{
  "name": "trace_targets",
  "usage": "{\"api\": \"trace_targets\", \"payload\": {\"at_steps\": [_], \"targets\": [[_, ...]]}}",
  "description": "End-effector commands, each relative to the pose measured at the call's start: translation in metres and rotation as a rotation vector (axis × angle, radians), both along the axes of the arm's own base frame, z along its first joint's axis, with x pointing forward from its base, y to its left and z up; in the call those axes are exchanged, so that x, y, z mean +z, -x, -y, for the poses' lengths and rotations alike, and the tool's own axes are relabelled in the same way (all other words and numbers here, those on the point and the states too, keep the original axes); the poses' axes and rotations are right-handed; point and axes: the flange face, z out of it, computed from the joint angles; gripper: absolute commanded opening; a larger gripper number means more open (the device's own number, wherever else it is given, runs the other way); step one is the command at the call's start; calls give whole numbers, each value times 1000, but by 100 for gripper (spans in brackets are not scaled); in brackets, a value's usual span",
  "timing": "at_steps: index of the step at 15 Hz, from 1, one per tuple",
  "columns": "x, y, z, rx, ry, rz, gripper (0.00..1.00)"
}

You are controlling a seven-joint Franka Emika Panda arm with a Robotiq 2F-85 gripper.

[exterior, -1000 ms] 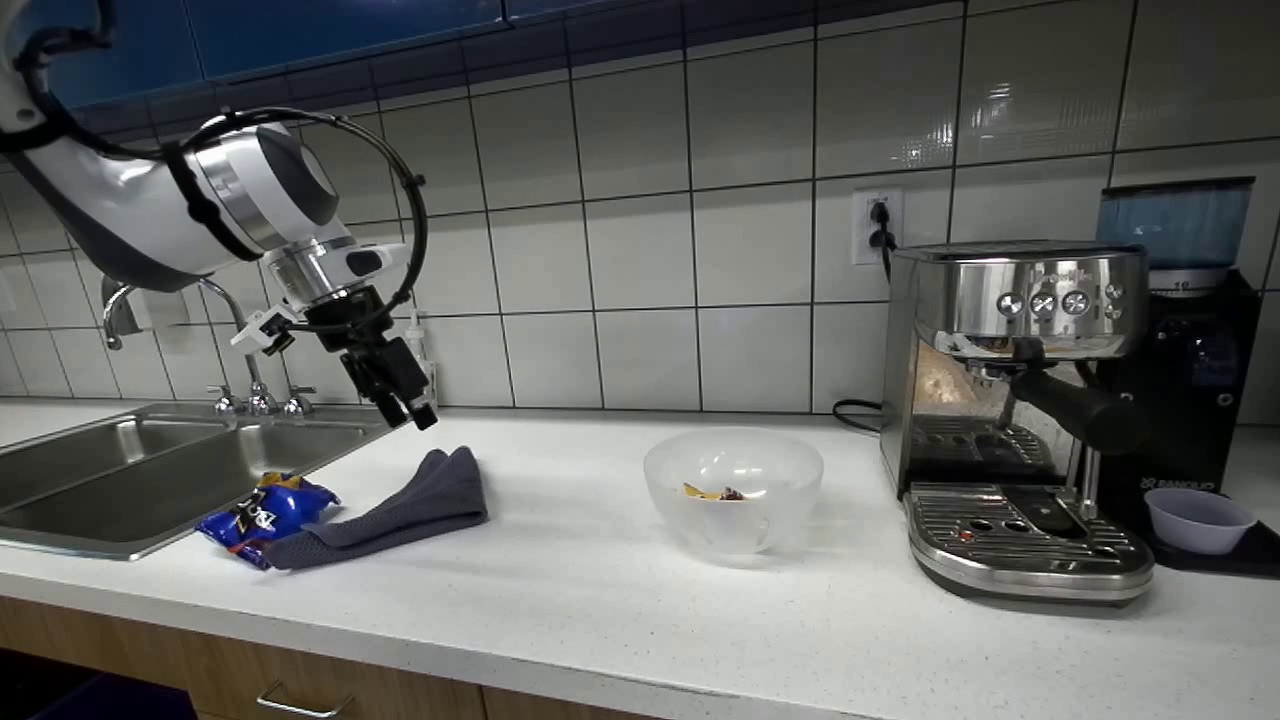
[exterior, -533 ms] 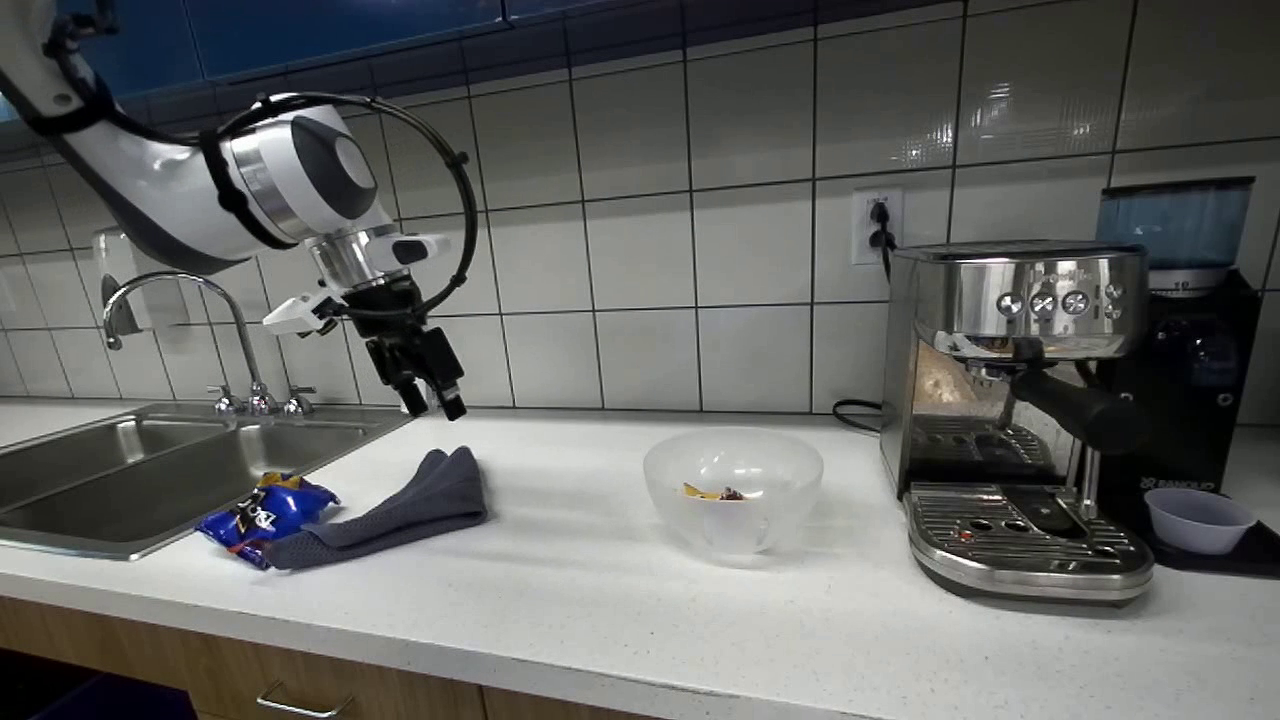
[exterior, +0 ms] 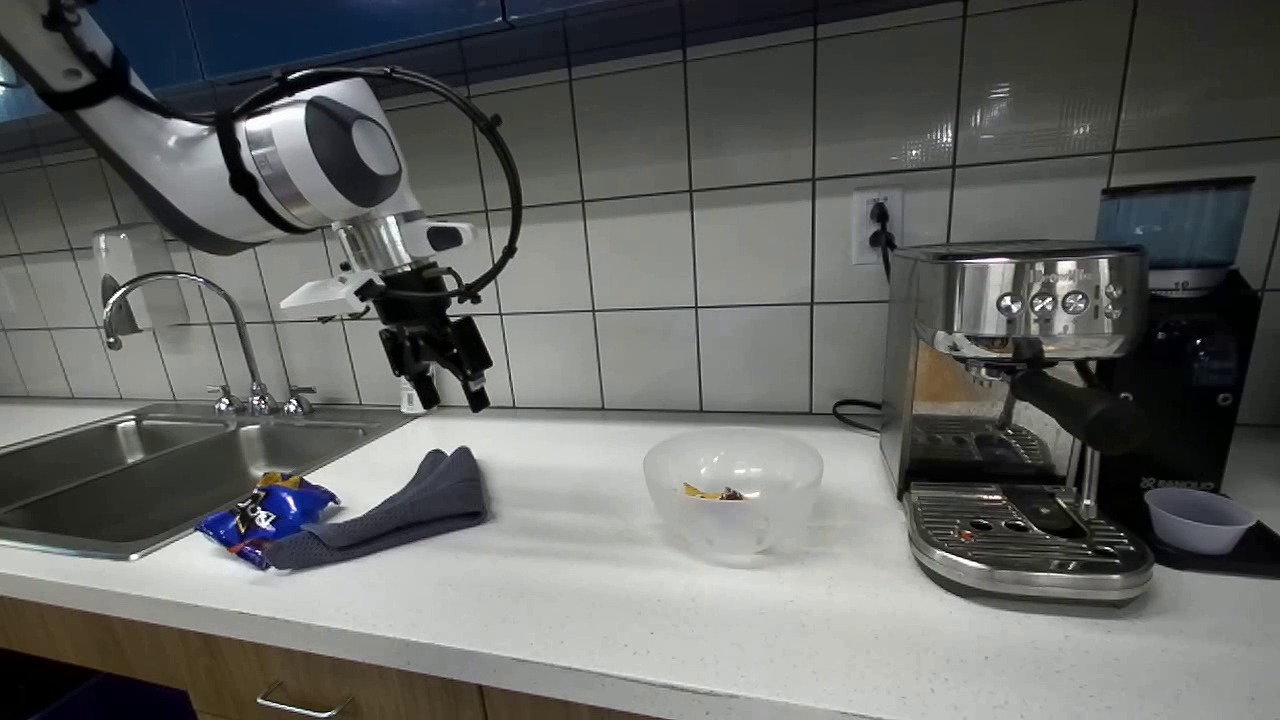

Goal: Fold the towel

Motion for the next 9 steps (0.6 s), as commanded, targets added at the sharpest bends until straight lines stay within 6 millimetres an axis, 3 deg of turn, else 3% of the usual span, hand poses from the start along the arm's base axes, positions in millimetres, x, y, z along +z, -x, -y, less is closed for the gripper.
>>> {"api": "trace_targets", "payload": {"at_steps": [1, 9], "targets": [[11, 14, 16, 35, -24, 7, 100], [16, 28, 37, 23, -51, -1, 100]]}}
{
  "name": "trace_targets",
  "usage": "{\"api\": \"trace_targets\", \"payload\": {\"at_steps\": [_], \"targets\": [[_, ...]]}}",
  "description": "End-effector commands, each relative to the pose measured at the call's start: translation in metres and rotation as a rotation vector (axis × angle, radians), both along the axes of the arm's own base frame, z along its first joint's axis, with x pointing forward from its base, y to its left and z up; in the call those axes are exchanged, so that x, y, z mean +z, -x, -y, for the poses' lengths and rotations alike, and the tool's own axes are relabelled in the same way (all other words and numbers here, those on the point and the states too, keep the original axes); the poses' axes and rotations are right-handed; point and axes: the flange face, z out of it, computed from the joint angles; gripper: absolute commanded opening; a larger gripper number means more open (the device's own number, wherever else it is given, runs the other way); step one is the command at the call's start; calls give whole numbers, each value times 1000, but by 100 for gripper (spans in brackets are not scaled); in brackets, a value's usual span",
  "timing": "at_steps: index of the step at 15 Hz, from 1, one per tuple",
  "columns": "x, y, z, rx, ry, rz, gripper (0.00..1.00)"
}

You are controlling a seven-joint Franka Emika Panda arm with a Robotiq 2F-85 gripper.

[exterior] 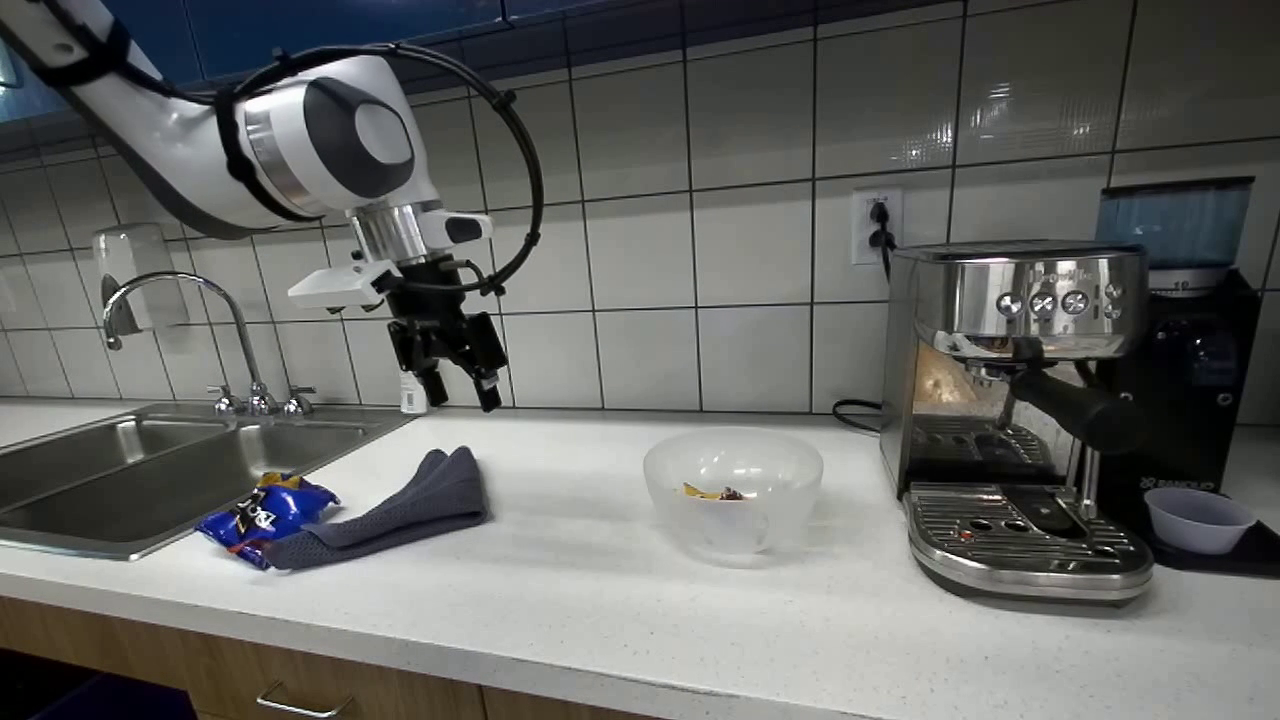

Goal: Fold the towel

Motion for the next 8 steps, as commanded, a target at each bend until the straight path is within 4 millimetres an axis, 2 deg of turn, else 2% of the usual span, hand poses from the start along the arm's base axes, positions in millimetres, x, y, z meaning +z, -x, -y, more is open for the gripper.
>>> {"api": "trace_targets", "payload": {"at_steps": [1, 3, 4, 8], "targets": [[9, 15, 9, 19, -11, 5, 100], [8, 19, 8, 36, -2, 2, 100], [2, 8, 5, 10, 1, -2, 100], [2, 12, 5, 18, 2, -3, 100]]}}
